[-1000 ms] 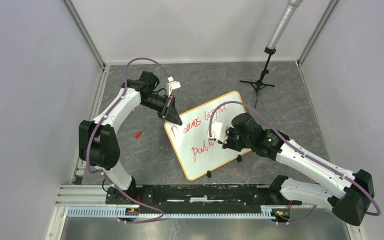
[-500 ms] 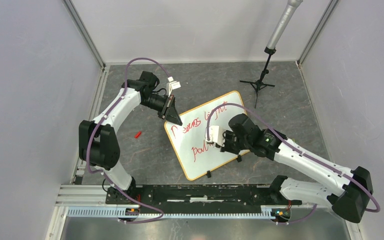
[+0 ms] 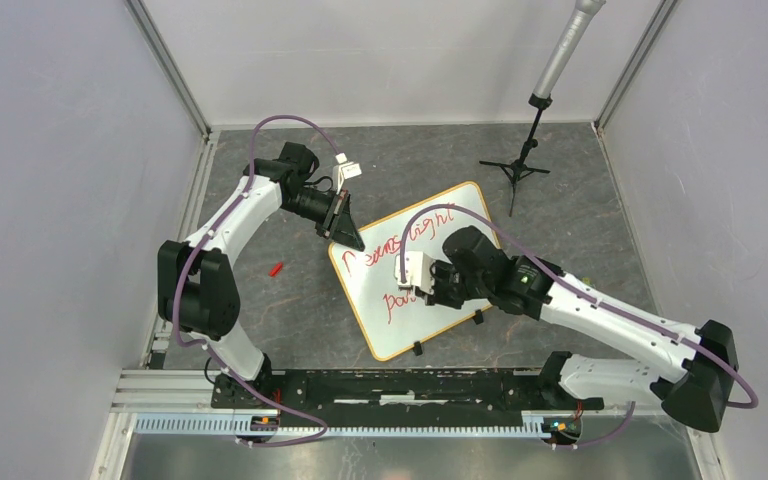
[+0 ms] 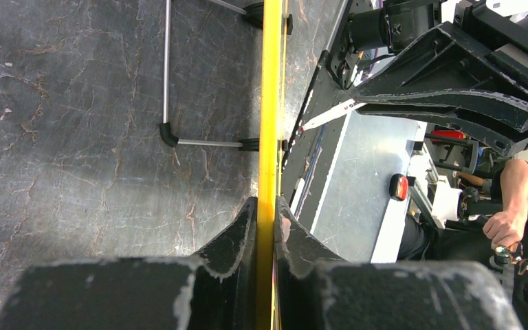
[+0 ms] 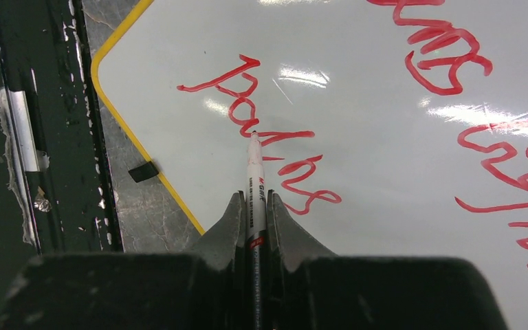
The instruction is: Write a sentence on the whiteboard
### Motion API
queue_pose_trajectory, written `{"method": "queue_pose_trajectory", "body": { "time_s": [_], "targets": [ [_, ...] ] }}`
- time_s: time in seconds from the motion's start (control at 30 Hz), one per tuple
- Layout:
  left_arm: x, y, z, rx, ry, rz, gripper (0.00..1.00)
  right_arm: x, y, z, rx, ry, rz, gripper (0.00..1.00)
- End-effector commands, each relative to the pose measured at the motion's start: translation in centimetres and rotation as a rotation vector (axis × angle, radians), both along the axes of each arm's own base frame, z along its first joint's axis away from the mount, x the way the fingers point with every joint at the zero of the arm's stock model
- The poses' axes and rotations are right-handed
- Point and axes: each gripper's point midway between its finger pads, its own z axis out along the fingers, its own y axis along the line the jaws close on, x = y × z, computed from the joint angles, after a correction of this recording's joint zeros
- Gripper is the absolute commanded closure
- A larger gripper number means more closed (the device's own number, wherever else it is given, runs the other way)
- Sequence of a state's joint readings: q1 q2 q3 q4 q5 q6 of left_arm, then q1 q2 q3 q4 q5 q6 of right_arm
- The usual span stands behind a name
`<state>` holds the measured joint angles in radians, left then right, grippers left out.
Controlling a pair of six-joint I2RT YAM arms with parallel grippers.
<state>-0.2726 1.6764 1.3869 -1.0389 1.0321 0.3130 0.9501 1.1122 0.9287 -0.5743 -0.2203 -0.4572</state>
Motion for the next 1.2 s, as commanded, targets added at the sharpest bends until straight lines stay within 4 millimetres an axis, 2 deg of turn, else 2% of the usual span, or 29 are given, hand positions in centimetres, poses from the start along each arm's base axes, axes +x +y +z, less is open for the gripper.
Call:
{"method": "queue_pose_trajectory", "body": {
  "time_s": [0.0, 0.4, 0.77, 0.97, 1.17],
  "targets": [
    [0.8, 0.1, -0.5, 0.032, -0.048, -0.007, 0.98, 1.4, 1.4, 2.1, 0.059, -0.053, -0.039, 1.00],
    [0.8, 0.1, -0.7, 0.031, -0.043, -0.010, 0.98, 2.0, 1.7, 1.1, 0.041, -0.061, -0.053, 1.00],
    [0.8, 0.2, -1.0, 0.037, -0.042, -0.010, 0.98, 2.9, -0.2, 0.0, -0.035, -0.111, -0.101, 1.00],
    [0.8, 0.1, -0.8, 0.035, -0.046, -0.010, 0.98, 2.7, -0.9, -0.7, -0.062, -0.106, -0.104, 1.00],
    [0.8, 0.2, -0.9, 0.038, -0.043, -0.009, 0.98, 2.9, -1.7, -0.7, -0.074, -0.112, -0.127, 1.00]
  ]
}}
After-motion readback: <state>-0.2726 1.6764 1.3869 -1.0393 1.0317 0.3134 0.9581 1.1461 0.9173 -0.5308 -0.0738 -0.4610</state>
